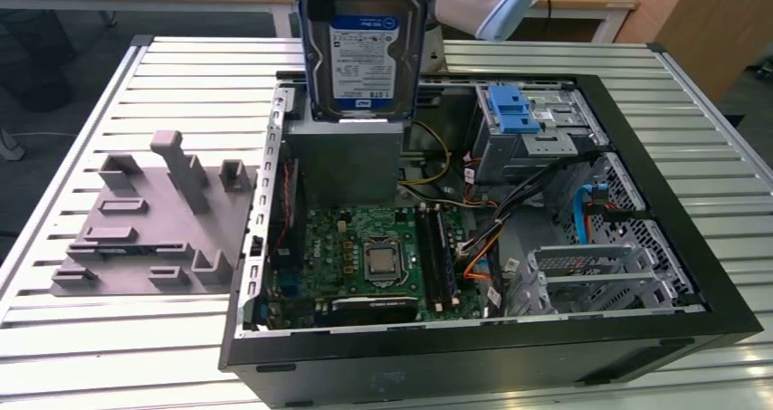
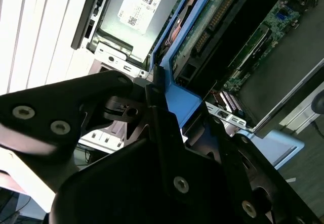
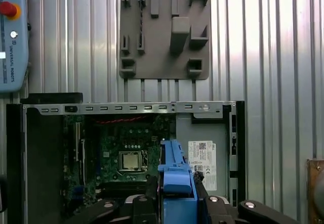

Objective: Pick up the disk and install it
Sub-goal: 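Pick up the disk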

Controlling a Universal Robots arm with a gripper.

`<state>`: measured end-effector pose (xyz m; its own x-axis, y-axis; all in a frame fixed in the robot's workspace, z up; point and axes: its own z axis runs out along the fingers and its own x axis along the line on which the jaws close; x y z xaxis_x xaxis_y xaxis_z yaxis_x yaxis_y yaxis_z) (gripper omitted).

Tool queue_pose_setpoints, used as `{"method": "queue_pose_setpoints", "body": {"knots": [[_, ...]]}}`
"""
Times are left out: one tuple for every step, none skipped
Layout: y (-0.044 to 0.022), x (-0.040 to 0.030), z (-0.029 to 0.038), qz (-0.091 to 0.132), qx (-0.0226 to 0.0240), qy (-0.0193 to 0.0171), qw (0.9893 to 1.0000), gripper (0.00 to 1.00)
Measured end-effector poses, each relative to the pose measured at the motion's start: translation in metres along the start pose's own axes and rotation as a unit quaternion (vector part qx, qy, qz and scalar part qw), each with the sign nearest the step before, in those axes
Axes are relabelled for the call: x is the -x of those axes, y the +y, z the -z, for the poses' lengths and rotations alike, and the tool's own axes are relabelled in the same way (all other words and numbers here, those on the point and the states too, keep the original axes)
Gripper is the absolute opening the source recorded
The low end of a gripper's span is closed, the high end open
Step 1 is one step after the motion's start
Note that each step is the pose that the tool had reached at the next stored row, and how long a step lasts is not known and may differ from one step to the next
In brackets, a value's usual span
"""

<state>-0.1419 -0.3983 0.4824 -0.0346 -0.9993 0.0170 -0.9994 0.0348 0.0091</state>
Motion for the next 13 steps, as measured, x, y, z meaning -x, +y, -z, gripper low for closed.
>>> {"method": "queue_pose_setpoints", "body": {"knots": [[-0.0015, -0.0009, 0.0, 0.0, 0.0, 0.0, 1.0, 0.36], [-0.0035, -0.0016, -0.0001, 0.0, 0.0, 0.0, 1.0, 0.36], [-0.0059, -0.0022, -0.0001, 0.0, 0.0, 0.0, 1.0, 0.36], [-0.0086, -0.0027, -0.0001, 0.0, 0.0, 0.0001, 1.0, 0.36], [-0.0116, -0.0032, -0.0001, 0.0, 0.0001, 0.0001, 1.0, 0.36], [-0.0148, -0.0036, -0.0001, 0.0, 0.0, 0.0001, 1.0, 0.36], [-0.0181, -0.004, -0.0001, 0.0, 0.0, 0.0001, 1.0, 0.36], [-0.0213, -0.0045, -0.0001, 0.0, 0.0, 0.0, 1.0, 0.36], [-0.0246, -0.0049, 0.0, 0.0, 0.0001, 0.0001, 1.0, 0.36], [-0.0277, -0.0053, 0.0, 0.0, 0.0001, 0.0, 1.0, 0.36], [-0.031, -0.0056, 0.0, 0.0, 0.0001, 0.0001, 1.0, 0.36], [-0.0343, -0.0061, 0.0, 0.0, 0.0001, 0.0001, 1.0, 0.36], [-0.0373, -0.0065, 0.0001, 0.0, 0.0001, 0.0001, 1.0, 0.36]]}}
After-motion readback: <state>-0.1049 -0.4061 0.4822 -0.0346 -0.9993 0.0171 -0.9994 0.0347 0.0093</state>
